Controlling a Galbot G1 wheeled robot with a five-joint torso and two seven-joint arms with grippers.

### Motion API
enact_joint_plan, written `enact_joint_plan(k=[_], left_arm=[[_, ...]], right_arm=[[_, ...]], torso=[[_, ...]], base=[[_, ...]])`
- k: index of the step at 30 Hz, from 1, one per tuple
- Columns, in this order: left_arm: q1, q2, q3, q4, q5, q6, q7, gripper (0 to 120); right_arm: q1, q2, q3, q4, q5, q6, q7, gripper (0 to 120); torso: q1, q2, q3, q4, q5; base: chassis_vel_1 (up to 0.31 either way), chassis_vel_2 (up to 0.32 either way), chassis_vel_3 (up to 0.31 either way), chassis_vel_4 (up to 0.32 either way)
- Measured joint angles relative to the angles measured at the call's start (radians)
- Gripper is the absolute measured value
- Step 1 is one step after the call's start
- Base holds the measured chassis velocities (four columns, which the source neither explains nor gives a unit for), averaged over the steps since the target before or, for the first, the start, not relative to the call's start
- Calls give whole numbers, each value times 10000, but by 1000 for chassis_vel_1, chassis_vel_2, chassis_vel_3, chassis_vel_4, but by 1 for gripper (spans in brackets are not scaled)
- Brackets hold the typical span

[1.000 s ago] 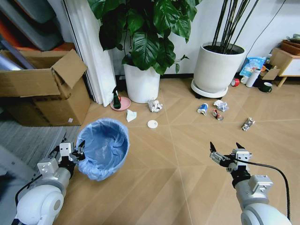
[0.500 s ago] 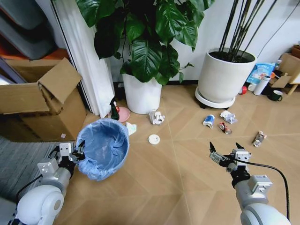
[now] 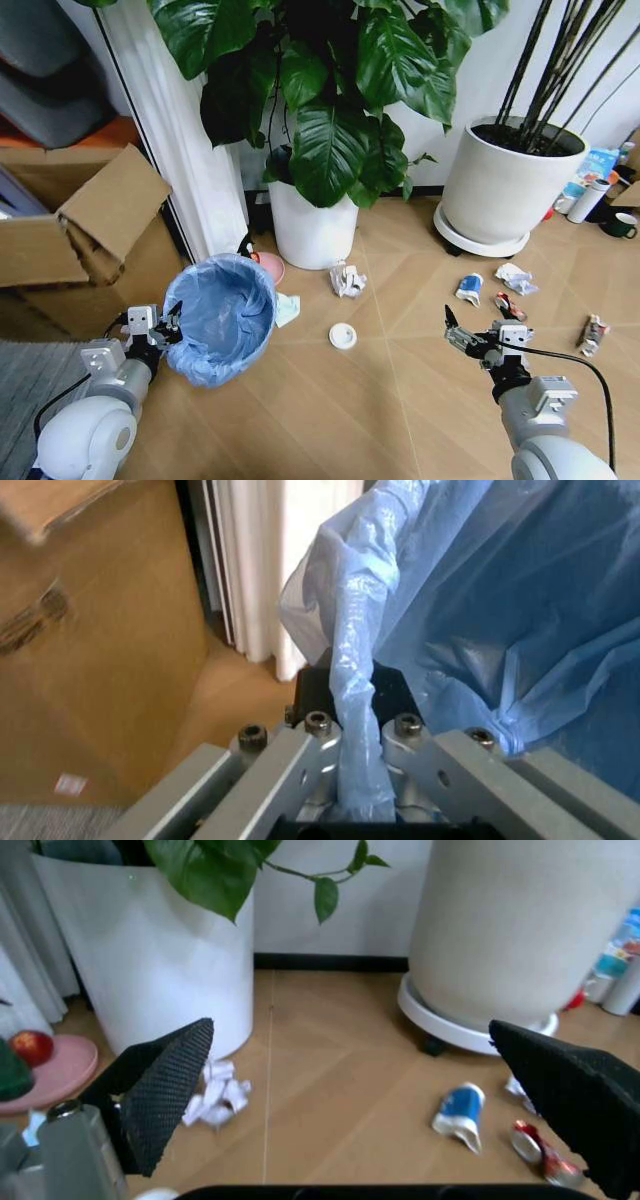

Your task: Pick up the trash bin and place the garbage on the floor into it.

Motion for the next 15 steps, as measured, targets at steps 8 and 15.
enact_joint_plan(k=[8, 15], left_arm=[[36, 26, -15, -35, 8, -1, -10, 0], [38, 94, 40, 42, 6, 19, -13, 0]], right_arm=[[92, -132, -55, -223, 81, 69, -2, 100], [364, -377, -243, -711, 342, -24, 23, 100]], torso=[[5, -1, 3, 0, 6], [0, 0, -2, 0, 4]], base=[[-165, 213, 134, -191], [-7, 2, -21, 23]])
